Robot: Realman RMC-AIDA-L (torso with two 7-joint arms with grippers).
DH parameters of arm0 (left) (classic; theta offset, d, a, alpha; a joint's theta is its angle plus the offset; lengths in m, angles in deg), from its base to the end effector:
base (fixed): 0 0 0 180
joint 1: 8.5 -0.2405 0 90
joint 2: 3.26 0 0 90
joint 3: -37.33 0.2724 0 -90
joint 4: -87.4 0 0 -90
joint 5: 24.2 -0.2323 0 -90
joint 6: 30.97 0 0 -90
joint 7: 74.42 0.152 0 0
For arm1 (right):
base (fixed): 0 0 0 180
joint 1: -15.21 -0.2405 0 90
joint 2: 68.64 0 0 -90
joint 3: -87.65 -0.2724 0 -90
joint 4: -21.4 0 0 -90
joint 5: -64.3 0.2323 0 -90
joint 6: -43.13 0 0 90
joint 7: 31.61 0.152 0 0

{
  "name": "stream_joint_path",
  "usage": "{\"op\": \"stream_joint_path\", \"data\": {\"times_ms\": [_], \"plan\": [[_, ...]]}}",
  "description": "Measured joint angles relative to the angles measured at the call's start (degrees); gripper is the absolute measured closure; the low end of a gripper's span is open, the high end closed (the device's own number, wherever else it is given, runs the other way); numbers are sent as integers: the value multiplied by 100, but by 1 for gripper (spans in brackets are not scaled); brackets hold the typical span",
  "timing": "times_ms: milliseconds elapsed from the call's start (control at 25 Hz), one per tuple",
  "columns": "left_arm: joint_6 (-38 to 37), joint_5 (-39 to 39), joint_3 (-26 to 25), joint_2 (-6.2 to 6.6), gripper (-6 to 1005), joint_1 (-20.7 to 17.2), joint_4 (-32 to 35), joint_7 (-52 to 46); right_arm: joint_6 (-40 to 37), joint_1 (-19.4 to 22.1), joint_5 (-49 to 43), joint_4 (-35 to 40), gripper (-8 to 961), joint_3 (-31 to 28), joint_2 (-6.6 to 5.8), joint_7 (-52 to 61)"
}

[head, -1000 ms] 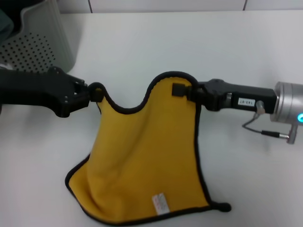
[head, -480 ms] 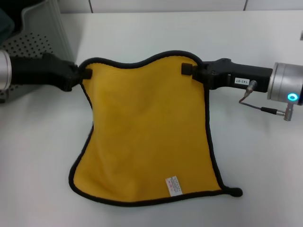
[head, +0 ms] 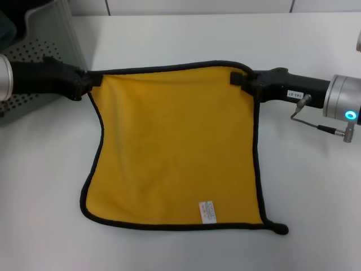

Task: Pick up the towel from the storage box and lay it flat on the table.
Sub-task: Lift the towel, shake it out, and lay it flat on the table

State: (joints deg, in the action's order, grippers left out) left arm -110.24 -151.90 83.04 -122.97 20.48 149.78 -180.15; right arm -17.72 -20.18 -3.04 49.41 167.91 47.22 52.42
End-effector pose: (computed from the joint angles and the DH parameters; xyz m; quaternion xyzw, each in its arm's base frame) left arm -0.2753 0.4011 0.0464 -0.9214 -0.2835 -0.0925 0.2491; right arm 0.2292 0.4167 -0.0657 -0.8858 0.3034 0.3035 0.1767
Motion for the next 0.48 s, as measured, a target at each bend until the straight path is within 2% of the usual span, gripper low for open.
{"op": "stream_joint_path", "data": {"times_ms": [480], "plan": [[309, -52, 297, -2, 970, 47, -162, -19, 435, -324, -33, -60, 945, -27, -4, -211]]}}
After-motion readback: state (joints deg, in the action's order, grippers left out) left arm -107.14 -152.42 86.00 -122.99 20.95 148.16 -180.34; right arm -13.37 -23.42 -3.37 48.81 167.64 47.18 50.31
